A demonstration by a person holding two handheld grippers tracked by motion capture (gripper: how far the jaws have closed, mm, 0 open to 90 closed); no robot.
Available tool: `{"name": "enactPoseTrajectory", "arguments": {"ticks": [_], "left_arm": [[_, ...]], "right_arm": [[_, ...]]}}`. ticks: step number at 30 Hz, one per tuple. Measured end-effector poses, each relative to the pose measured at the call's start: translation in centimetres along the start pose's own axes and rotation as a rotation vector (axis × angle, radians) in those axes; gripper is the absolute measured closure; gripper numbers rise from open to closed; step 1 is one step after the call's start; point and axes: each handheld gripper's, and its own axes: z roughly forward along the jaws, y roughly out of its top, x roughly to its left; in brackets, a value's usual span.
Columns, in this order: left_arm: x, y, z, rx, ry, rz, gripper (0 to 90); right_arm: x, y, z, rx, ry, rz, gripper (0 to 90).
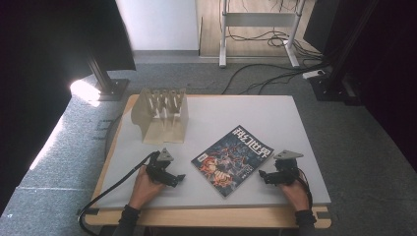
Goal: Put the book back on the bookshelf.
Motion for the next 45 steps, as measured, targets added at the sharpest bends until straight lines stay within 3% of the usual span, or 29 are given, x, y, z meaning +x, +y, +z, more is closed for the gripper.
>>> {"name": "enactPoseTrajectory", "arguments": {"ticks": [10,23,26,35,45], "left_arm": [[0.0,1.1,0.2,0.019,-0.048,0.022,0.0],[-0.5,4.9,0.9,-0.009,-0.108,0.062,0.0],[-0.7,6.3,1.2,-0.009,-0.122,0.078,0.0],[-1.2,8.3,3.2,-0.007,-0.146,0.11,0.0],[-1.3,8.4,6.1,0.039,-0.19,0.117,0.0]], "right_arm": [[-0.1,0.2,-0.2,0.009,0.005,0.001,0.9],[0.4,2.2,-1.0,-0.037,0.022,-0.026,0.0],[0.2,2.7,-0.5,-0.036,0.02,-0.026,0.0],[-0.2,4.0,1.3,-0.025,0.011,-0.037,0.0],[-1.4,4.7,3.2,0.015,0.018,-0.029,0.0]]}}
